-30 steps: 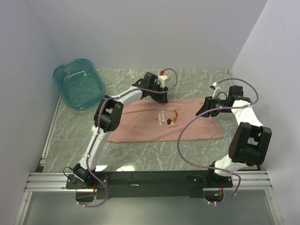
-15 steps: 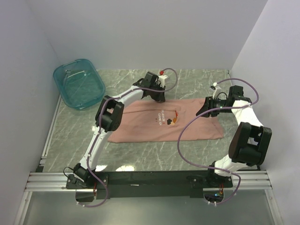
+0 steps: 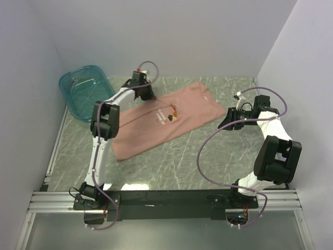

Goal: Fold and stack the t-shirts

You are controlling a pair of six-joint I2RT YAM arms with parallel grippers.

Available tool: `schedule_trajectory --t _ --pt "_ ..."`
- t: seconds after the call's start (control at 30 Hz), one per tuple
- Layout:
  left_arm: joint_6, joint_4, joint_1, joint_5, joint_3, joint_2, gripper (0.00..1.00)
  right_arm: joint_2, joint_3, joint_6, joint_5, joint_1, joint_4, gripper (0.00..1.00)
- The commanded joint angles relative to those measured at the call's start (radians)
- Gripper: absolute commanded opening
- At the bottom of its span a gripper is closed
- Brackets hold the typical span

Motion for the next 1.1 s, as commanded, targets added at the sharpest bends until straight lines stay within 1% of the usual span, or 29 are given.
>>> schedule_trajectory --t 0.0,0.07,0.1,0.17,0.23,0.27,0.3,0.33,0.37,0.4,0.43,0.47,0.5,0.53,0.57,0.63,0.67,0.7,0.73,0.77,0.8,0.83,0.87,0.9,0.93,0.97,1.0,1.03,1.07 --pt "-0.190 -0.051 0.070 -0.207 -0.018 -0.058 0.00 0.010 0.032 0.057 0.059 -0.006 0.039 0.48" --pt "-0.213 -0.062 0.077 -0.224 -0.015 -0.066 0.00 0.027 0.040 0.117 0.097 -0.002 0.079 0.48" --pt "-0.216 -0.062 0.078 -0.235 -0.019 -0.069 0.00 0.036 0.052 0.137 0.140 -0.001 0.090 0.48" --pt "-0.212 -0.033 0.078 -0.209 -0.030 -0.085 0.00 0.067 0.070 0.189 0.163 0.002 0.114 0.47" --pt "-0.204 -0.007 0.077 -0.165 -0.053 -0.102 0.12 0.107 0.114 0.194 0.177 0.027 0.093 0.47" --pt "-0.190 0.036 0.078 -0.148 -0.070 -0.139 0.16 0.121 0.132 0.156 0.166 0.043 0.073 0.47" --pt "-0.181 0.061 0.077 -0.136 -0.088 -0.164 0.26 0.131 0.148 0.127 0.154 0.065 0.050 0.47" --pt "-0.158 0.084 0.074 -0.113 -0.131 -0.193 0.34 0.141 0.173 0.081 0.104 0.130 -0.009 0.47" --pt "-0.144 0.130 0.069 -0.109 -0.152 -0.258 0.39 0.139 0.182 -0.047 0.091 0.169 -0.045 0.48" --pt "-0.124 0.147 0.061 -0.108 -0.186 -0.294 0.48 0.128 0.176 -0.108 0.100 0.224 -0.066 0.48" --pt "-0.086 0.161 0.058 -0.094 -0.202 -0.329 0.50 0.090 0.161 -0.163 0.143 0.325 -0.067 0.48" --pt "-0.068 0.170 0.055 -0.085 -0.214 -0.398 0.52 0.069 0.144 -0.282 0.163 0.382 -0.060 0.49" --pt "-0.048 0.172 0.048 -0.086 -0.241 -0.433 0.53 0.043 0.108 -0.341 0.186 0.425 -0.048 0.50" --pt "-0.003 0.170 0.045 -0.109 -0.258 -0.470 0.54 -0.006 0.089 -0.405 0.194 0.514 -0.024 0.50" --pt "0.020 0.167 0.038 -0.131 -0.281 -0.553 0.55 -0.031 0.069 -0.535 0.211 0.556 -0.013 0.51" --pt "0.063 0.176 0.032 -0.193 -0.381 -0.645 0.61 -0.083 0.021 -0.648 0.247 0.655 0.037 0.54" --pt "0.063 0.172 0.032 -0.277 -0.418 -0.740 0.68 -0.088 0.011 -0.715 0.328 0.762 0.061 0.54" --pt "0.060 0.165 0.041 -0.331 -0.483 -0.788 0.72 -0.085 0.003 -0.725 0.368 0.827 0.091 0.54" --pt "0.022 0.135 0.048 -0.423 -0.514 -0.884 0.79 -0.065 0.000 -0.716 0.411 0.928 0.166 0.54" --pt "-0.009 0.115 0.060 -0.462 -0.547 -0.935 0.79 -0.050 -0.002 -0.711 0.442 0.983 0.209 0.54" --pt "-0.040 0.098 0.089 -0.482 -0.580 -0.987 0.81 -0.034 -0.002 -0.707 0.502 1.026 0.249 0.54" --pt "-0.095 0.072 0.104 -0.496 -0.663 -1.041 0.81 0.004 -0.002 -0.688 0.531 1.068 0.339 0.54" --pt "-0.115 0.070 0.118 -0.504 -0.712 -1.155 0.82 0.022 0.000 -0.682 0.554 1.114 0.382 0.54" --pt "-0.133 0.069 0.138 -0.525 -0.813 -1.215 0.85 0.042 0.006 -0.676 0.586 1.180 0.419 0.54" --pt "-0.162 0.061 0.146 -0.542 -0.861 -1.335 0.88 0.086 0.009 -0.668 0.599 1.215 0.484 0.54" --pt "-0.166 0.052 0.152 -0.553 -0.904 -1.390 0.90 0.108 0.010 -0.661 0.620 1.244 0.516 0.54" --pt "-0.166 0.032 0.164 -0.592 -0.965 -1.440 0.92 0.148 0.011 -0.658 0.648 1.301 0.568 0.54" --pt "-0.179 0.005 0.172 -0.618 -0.985 -1.487 0.94 0.163 0.007 -0.661 0.663 1.323 0.591 0.54" --pt "-0.182 -0.029 0.176 -0.637 -0.999 -1.570 0.95 0.180 0.004 -0.655 0.677 1.344 0.622 0.53"
